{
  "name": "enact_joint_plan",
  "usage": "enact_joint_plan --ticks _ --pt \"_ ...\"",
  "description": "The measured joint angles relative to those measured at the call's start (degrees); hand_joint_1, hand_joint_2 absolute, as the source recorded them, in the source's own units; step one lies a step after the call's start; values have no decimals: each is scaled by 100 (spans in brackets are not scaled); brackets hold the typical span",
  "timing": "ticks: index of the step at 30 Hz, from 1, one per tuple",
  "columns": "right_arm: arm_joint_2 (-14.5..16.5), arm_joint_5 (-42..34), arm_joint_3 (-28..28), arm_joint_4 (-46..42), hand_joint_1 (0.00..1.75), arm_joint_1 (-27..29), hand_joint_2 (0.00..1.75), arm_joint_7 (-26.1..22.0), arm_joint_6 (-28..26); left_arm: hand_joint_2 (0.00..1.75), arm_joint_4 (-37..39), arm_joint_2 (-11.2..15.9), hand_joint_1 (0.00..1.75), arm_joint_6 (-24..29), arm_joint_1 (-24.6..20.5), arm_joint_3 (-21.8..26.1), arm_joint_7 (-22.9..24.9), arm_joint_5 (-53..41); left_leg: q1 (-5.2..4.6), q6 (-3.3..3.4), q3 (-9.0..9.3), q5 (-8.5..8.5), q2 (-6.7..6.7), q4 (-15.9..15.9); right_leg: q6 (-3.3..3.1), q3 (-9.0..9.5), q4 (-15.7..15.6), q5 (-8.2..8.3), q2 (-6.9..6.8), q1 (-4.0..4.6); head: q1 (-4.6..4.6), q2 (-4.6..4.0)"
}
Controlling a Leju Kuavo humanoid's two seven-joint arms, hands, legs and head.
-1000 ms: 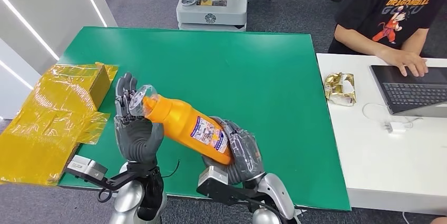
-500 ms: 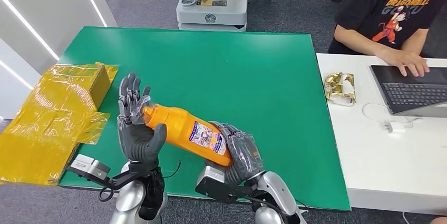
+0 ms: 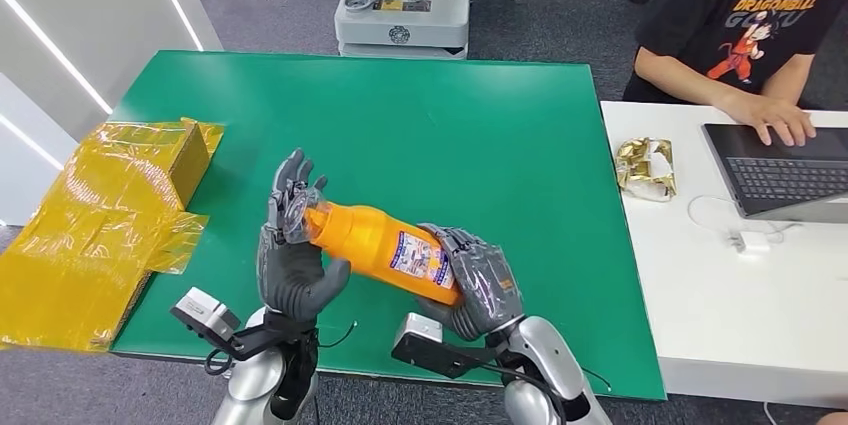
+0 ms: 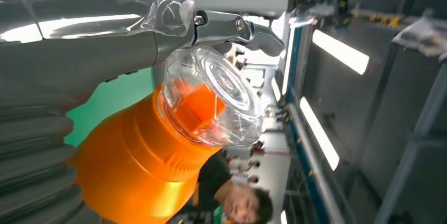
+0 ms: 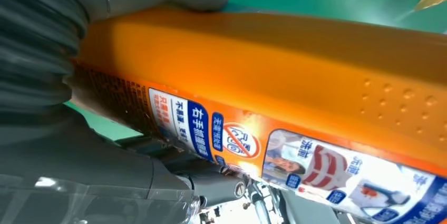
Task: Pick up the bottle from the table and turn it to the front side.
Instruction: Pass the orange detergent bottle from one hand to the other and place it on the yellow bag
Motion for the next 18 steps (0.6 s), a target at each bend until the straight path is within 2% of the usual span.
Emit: enact_joint_plan --ticks 4,18 --pt "-30 85 -111 0 175 56 175 -92 -124 175 51 37 0 -276 -39 -10 121 -79 0 0 0 0 0 0 0 0 0 0 0 0 0 0" --pt "-34 145 -267 -128 175 171 175 -239 -260 175 352 49 0 -592 -166 -46 384 -175 0 0 1 0 0 0 0 0 0 0 0 0 0 0"
